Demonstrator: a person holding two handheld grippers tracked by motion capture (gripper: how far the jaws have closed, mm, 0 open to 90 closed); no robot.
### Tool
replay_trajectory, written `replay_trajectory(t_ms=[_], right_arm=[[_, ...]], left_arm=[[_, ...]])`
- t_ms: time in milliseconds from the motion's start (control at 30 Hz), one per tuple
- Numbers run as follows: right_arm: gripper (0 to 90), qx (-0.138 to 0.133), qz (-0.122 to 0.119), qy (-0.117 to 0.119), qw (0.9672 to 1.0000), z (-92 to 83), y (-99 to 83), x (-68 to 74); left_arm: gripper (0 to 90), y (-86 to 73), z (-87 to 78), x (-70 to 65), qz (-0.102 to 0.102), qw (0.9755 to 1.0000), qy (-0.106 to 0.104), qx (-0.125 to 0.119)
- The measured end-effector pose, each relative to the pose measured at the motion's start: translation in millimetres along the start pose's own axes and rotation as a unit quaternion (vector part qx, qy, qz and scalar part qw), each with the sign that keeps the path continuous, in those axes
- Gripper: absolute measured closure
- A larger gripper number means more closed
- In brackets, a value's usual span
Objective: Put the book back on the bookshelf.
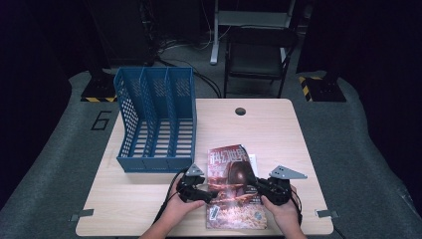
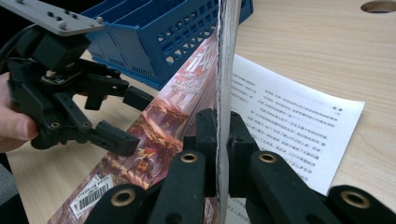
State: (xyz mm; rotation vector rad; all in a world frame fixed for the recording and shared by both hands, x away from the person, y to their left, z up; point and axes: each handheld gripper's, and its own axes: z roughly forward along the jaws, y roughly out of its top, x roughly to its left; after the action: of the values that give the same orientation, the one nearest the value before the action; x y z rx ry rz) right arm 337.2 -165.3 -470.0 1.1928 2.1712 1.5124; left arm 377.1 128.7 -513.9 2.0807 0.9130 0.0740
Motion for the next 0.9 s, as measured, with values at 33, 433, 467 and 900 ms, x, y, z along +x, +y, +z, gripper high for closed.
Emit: replay_trajectory(t_ms=[33,433,467,900], right_arm=[[87.0,-0.003,-0.002,0.002,1.0,-0.5,0.2,-0.1],[87.0,-0.01,-0.008,0.006,0.9999,-5.0,2.0,1.8],[87.0,-0.012,-0.007,0.008,0.9999,-5.0,2.1,1.9],[86.9,-0.018,-0.01,0.014,0.9997,-5.3,2.3,2.9]], left_arm=[[19.1,2.1,1.2,0.8,0.003,1.0,0.0,0.0],[16.7,22.0,16.0,10.1,-0.018,0.9995,-0.022,-0.011],[16.3,22.5,16.3,11.5,-0.018,0.9993,-0.031,-0.007],[15.0,22.8,26.0,13.7,-0.04,0.9967,-0.068,-0.018]])
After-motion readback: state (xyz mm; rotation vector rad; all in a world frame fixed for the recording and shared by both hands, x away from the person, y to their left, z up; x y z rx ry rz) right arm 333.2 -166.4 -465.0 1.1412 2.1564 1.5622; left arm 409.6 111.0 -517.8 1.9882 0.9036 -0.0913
